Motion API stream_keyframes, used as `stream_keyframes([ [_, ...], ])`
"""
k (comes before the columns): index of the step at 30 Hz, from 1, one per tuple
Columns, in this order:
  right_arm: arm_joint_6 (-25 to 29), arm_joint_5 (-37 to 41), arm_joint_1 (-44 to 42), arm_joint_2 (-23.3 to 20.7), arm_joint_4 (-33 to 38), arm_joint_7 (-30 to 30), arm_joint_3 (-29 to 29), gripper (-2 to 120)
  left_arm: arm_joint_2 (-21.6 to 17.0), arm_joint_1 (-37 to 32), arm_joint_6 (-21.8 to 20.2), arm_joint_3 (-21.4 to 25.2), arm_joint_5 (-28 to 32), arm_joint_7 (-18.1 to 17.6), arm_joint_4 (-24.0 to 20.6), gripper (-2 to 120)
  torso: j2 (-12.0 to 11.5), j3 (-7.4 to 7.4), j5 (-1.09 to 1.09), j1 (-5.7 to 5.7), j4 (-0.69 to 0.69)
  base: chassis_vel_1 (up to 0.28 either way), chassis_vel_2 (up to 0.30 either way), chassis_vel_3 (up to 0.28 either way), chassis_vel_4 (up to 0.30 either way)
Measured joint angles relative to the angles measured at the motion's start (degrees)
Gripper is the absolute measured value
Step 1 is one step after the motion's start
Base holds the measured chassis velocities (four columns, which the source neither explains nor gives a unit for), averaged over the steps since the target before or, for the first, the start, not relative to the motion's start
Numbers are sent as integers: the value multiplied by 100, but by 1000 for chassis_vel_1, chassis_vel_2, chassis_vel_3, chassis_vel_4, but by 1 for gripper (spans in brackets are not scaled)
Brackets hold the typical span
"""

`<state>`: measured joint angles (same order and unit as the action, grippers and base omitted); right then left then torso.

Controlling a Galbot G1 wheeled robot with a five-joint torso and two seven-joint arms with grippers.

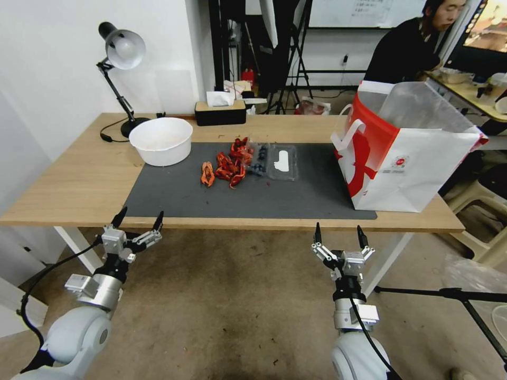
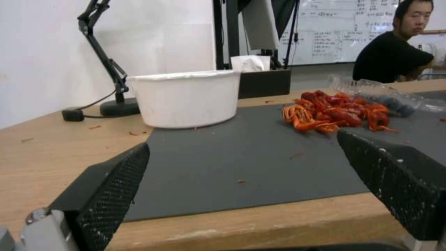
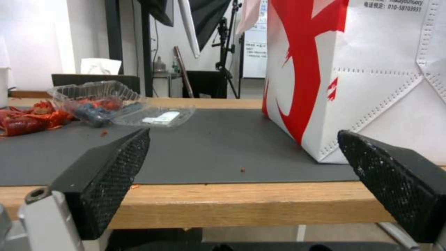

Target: Pick up the trash from the table and place it into the takeout bag.

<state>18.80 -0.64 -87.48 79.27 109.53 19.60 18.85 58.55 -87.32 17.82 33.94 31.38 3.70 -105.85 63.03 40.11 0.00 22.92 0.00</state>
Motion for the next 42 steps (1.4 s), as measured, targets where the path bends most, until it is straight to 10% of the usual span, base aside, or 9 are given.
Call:
stream_keyframes([
  [42, 19, -12, 0, 20, -12, -3, 2, 100, 42, 32, 101, -15, -81, -9, 65, 100, 0, 0, 0, 0, 0, 0, 0, 0, 0],
])
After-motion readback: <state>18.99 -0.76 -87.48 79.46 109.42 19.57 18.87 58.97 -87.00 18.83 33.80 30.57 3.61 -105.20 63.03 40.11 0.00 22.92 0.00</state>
